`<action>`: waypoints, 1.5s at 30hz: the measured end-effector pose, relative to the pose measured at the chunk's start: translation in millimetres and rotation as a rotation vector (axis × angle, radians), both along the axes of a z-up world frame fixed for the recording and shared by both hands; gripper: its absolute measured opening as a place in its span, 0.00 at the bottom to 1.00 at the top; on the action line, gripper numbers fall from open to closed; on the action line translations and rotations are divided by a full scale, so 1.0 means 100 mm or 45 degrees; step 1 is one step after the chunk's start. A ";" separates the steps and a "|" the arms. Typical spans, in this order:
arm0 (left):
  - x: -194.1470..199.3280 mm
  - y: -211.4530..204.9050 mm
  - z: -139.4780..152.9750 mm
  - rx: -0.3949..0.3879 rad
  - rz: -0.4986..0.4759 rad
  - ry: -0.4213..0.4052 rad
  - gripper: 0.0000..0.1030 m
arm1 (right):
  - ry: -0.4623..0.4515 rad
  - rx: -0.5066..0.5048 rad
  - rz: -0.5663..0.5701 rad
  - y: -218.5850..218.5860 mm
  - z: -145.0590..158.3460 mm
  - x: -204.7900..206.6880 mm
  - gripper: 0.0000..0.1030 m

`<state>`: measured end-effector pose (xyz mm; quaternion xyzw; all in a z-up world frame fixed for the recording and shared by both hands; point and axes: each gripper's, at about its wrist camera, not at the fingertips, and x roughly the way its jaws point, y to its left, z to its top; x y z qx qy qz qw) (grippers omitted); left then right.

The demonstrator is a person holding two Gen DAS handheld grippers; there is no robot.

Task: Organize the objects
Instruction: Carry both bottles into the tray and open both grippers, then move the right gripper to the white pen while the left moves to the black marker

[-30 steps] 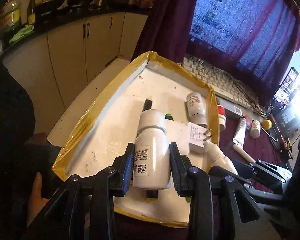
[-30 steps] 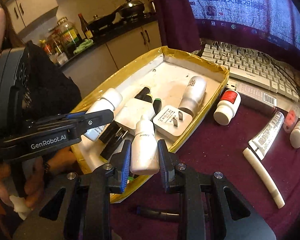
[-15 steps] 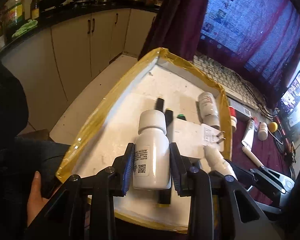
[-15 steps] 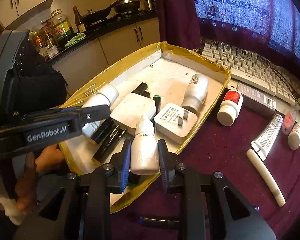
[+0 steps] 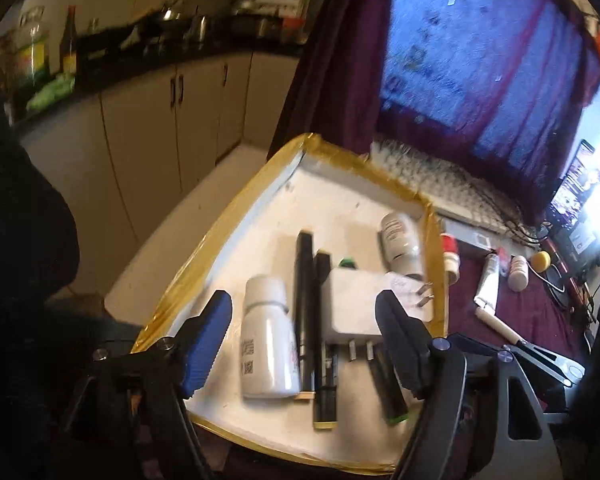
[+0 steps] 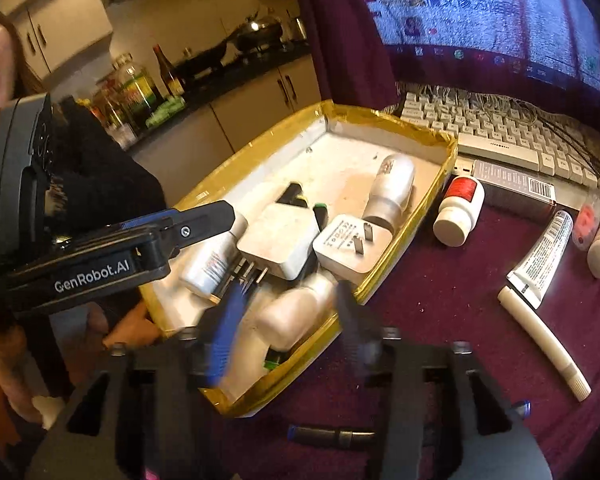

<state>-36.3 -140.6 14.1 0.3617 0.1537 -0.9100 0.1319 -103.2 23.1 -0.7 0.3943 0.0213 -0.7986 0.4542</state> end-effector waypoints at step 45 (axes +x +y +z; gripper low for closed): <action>-0.52 1.59 0.08 -0.062 -0.547 -0.060 0.68 | 0.032 0.089 -0.303 1.64 -0.09 -0.61 0.54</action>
